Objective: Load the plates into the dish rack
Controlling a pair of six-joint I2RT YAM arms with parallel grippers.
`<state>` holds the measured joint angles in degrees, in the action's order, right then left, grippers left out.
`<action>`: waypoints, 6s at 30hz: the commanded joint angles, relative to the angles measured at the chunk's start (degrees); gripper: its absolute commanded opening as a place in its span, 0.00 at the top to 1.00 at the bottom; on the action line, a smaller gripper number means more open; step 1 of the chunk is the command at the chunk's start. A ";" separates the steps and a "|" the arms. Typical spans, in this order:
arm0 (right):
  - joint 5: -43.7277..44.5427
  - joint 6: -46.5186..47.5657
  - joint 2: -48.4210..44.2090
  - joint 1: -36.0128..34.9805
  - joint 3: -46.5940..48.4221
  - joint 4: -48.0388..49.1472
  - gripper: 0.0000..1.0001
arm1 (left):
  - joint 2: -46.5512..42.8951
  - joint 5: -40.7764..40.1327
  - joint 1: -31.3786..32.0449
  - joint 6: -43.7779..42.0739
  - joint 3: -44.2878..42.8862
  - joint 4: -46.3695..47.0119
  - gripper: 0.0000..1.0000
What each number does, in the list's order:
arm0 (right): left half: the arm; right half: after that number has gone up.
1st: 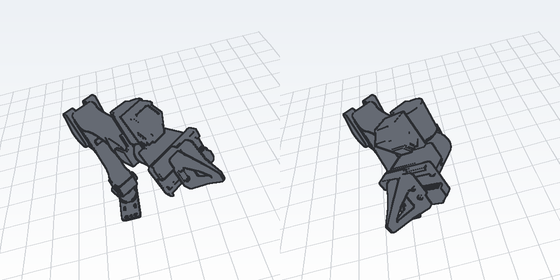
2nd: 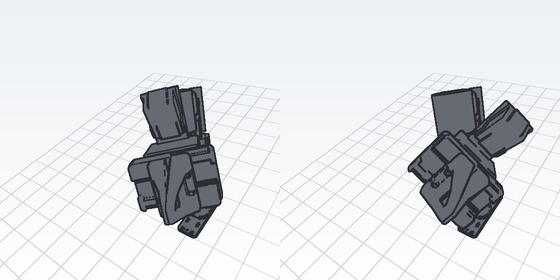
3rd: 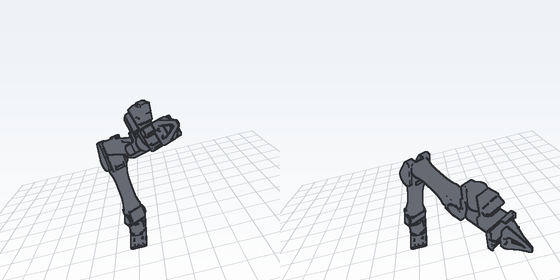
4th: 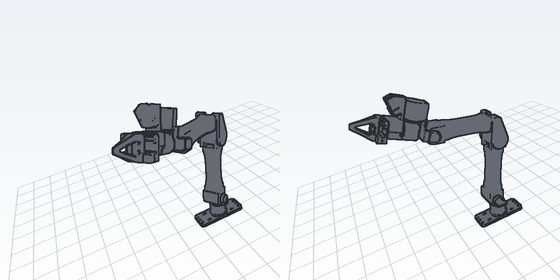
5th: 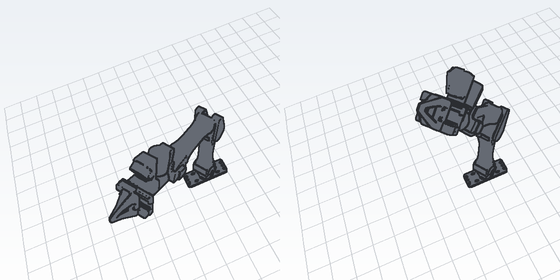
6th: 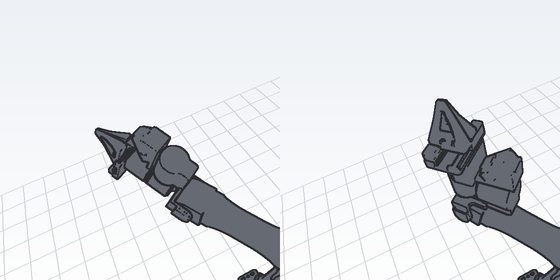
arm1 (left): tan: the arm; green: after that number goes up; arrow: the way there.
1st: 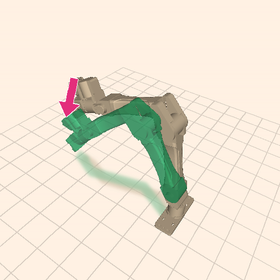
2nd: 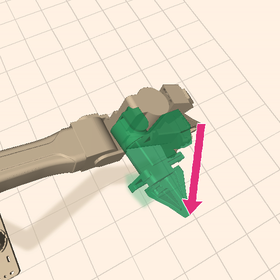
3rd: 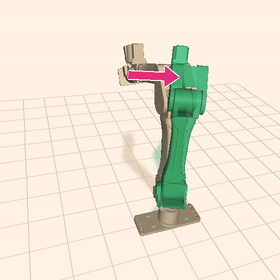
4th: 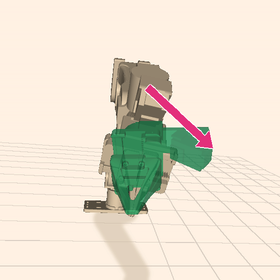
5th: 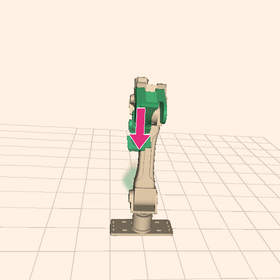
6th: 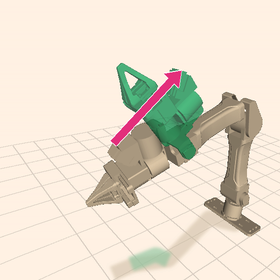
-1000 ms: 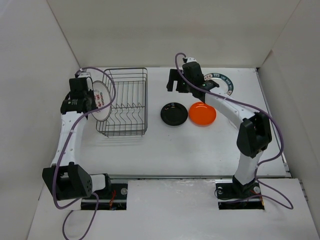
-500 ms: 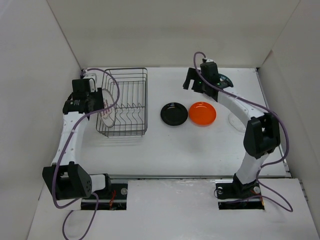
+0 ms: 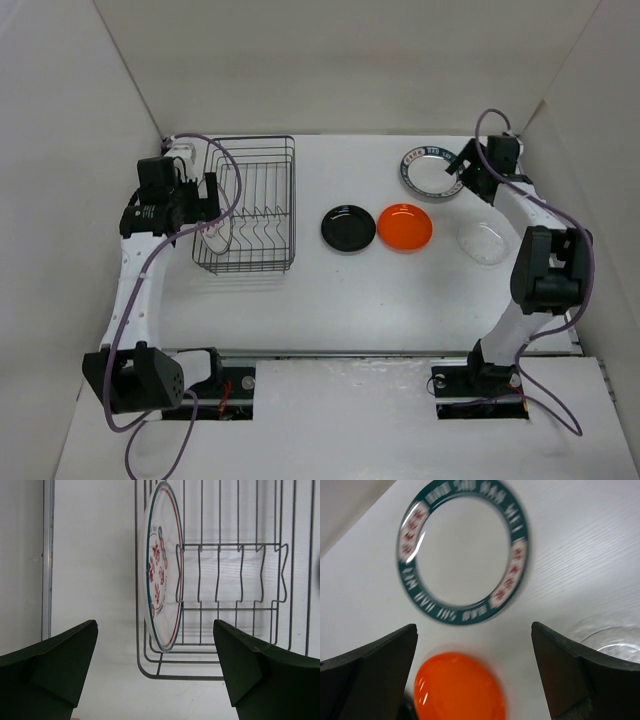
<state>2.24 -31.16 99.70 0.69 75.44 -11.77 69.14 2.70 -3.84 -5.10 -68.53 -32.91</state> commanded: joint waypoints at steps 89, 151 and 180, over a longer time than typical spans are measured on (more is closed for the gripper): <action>-35.58 -4.09 -4.34 -20.73 5.50 35.87 0.00 | 20.78 39.87 12.27 3.52 -30.97 7.16 1.00; -25.70 30.89 8.22 -18.36 9.10 1.93 0.00 | 9.25 -27.31 19.04 8.45 -4.94 -0.40 0.52; -39.86 40.39 29.67 -17.92 25.28 -18.55 0.43 | 3.72 -17.64 19.57 5.28 -22.43 -8.40 0.00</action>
<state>-35.88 7.97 128.55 -16.91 99.57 -28.80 73.58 -15.07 15.66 0.51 -89.54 -41.30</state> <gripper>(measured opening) 0.579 0.996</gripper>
